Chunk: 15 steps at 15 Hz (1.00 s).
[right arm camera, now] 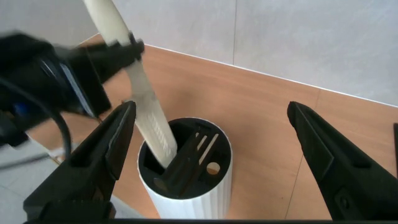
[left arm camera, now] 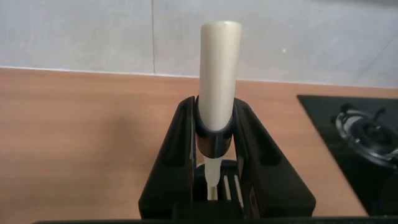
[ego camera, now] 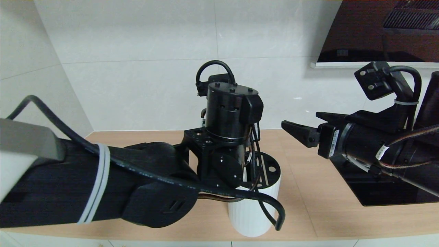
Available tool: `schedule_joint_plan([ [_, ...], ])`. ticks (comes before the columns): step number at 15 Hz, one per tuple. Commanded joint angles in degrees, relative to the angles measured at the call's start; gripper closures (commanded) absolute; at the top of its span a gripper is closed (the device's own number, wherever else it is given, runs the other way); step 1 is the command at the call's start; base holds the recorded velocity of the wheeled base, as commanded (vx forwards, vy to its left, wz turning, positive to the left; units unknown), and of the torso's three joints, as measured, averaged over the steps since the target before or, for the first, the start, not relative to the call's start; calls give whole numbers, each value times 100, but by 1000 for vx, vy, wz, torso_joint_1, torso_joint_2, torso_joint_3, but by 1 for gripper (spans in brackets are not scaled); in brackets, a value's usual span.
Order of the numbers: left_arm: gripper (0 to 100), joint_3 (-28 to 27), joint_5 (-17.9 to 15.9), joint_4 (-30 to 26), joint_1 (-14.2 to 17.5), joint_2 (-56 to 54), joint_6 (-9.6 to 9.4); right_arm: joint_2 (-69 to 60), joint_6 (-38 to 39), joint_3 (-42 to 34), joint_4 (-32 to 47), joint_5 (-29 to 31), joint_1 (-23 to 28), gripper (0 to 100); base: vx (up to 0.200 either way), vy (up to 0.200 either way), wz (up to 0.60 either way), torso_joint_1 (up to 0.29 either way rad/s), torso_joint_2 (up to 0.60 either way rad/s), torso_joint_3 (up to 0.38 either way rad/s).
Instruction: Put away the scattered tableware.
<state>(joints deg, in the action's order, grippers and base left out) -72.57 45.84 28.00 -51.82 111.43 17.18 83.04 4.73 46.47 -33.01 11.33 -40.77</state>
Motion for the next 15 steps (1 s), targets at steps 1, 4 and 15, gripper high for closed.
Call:
schedule_joint_plan([
  [1, 100, -20, 31, 4, -30, 168, 5, 19, 2, -6, -3, 1, -2, 0, 0, 0, 0, 0, 0, 0],
  [4, 100, -3, 75, 12, -100, 326, 14, 19, 2, -6, -3, 1, -2, 0, 0, 0, 0, 0, 0, 0],
  [15, 100, 68, 118, -14, -188, 942, 128, 19, 2, -24, -3, 1, -2, 0, 0, 0, 0, 0, 0, 0],
])
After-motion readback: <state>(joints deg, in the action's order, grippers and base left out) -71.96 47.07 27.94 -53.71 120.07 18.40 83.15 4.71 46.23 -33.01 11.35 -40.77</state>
